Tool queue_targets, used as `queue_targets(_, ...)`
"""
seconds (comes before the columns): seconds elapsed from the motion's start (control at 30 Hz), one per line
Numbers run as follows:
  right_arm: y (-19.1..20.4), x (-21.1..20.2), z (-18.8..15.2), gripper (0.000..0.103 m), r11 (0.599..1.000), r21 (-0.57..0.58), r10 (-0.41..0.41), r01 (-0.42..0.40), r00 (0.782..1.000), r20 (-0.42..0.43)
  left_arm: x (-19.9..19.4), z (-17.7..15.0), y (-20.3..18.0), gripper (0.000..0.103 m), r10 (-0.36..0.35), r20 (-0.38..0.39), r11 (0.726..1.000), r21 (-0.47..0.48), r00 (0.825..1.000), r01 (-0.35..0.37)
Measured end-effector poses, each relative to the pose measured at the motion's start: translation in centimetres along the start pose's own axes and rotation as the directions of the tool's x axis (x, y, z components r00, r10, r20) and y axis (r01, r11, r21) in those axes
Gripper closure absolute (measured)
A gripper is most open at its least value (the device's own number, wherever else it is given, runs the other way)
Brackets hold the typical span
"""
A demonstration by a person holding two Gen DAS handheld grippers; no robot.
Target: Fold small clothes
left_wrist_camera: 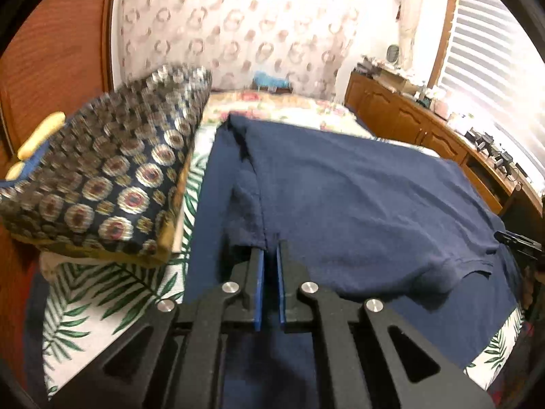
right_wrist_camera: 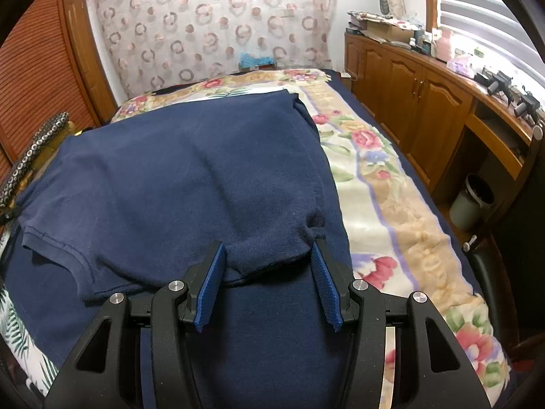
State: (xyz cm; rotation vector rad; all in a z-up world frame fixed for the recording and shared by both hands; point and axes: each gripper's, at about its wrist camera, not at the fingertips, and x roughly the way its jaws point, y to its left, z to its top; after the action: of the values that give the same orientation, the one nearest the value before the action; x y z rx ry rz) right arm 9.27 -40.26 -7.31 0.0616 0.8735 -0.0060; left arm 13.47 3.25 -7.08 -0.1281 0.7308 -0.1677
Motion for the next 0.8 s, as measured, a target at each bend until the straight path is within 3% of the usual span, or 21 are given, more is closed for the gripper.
queue_targets(0.37, 0.1, -0.2, 0.0, 0.051, 1.000, 0.017, 0.011, -0.011, 1.000, 0.007, -0.5, -0.8, 0.6, 0.099, -0.023, 0.009, 1.000, -0.006, 1.000, 0.023)
queue_targets(0.4, 0.1, -0.2, 0.0, 0.057, 1.000, 0.021, 0.009, -0.010, 1.000, 0.008, -0.5, -0.9, 0.5, 0.099, -0.024, 0.008, 1.000, -0.005, 1.000, 0.024)
queue_targets(0.43, 0.1, -0.3, 0.0, 0.071, 1.000, 0.027, 0.001, -0.001, 1.000, 0.007, -0.3, -0.7, 0.5, 0.099, -0.026, 0.005, 1.000, -0.004, 1.000, 0.026)
queue_targets(0.53, -0.6, -0.3, 0.3, 0.080, 0.997, 0.073, 0.034, -0.034, 0.999, 0.004, -0.1, -0.9, 0.3, 0.099, -0.030, -0.003, 1.000, 0.002, 1.000, 0.030)
queue_targets(0.8, -0.6, 0.1, 1.3, 0.080, 0.994, 0.093, 0.052, -0.050, 0.999, -0.015, -0.7, -0.8, 0.2, 0.099, -0.034, 0.010, 0.999, 0.005, 0.999, 0.034)
